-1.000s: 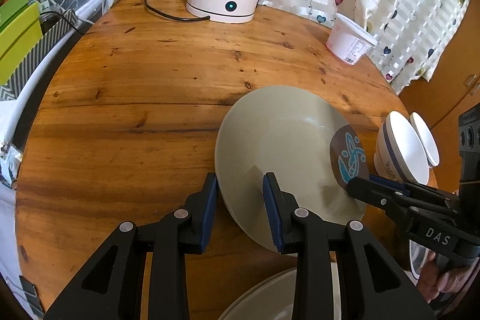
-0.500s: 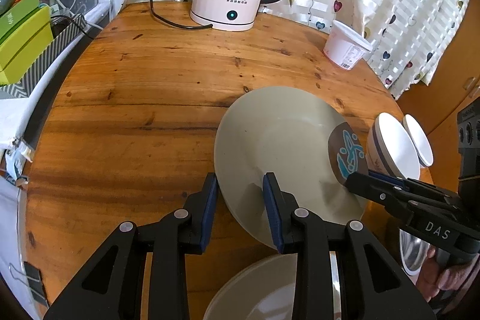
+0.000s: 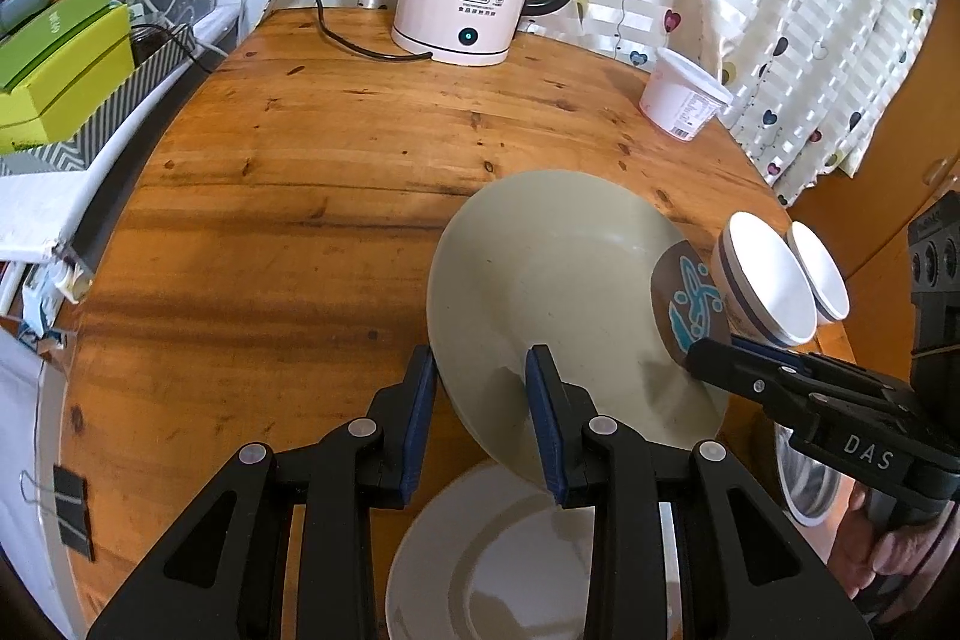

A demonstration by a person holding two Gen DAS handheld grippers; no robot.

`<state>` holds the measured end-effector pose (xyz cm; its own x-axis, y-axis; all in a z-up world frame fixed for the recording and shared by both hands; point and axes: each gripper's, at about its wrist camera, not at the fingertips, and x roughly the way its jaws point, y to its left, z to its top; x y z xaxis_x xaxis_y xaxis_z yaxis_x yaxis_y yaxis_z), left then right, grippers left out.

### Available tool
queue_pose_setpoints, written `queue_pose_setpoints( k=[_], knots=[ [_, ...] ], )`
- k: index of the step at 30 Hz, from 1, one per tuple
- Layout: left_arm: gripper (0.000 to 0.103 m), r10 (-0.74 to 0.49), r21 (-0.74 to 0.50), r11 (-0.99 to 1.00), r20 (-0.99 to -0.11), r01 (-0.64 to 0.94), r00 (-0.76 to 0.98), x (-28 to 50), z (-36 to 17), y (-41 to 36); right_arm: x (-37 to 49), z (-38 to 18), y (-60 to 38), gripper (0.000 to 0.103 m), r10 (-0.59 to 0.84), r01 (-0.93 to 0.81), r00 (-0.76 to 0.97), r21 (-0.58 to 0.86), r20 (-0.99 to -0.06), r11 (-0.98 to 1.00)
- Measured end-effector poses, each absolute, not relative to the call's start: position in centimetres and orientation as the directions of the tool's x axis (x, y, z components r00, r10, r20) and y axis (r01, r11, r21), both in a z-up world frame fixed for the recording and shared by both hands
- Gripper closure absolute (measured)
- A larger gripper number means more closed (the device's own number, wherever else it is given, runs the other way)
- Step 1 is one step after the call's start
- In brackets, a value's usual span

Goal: Organize plates and bowls
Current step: 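Lift the beige plate with the right gripper toward the stacked plates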

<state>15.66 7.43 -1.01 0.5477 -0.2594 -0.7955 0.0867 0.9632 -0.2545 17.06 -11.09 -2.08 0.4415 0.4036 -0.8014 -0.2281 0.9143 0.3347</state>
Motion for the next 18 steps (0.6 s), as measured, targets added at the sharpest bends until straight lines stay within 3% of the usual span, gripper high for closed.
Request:
queue_pose_setpoints(
  k=[18],
  knots=[
    [0.071,-0.242,-0.260,0.965,-0.795,0.047,0.556,11.1,-1.1,7.8,13.9,-2.2,-10.5,0.077,0.411,-0.270,0.415,0.322,-0.812,0.908]
  ],
)
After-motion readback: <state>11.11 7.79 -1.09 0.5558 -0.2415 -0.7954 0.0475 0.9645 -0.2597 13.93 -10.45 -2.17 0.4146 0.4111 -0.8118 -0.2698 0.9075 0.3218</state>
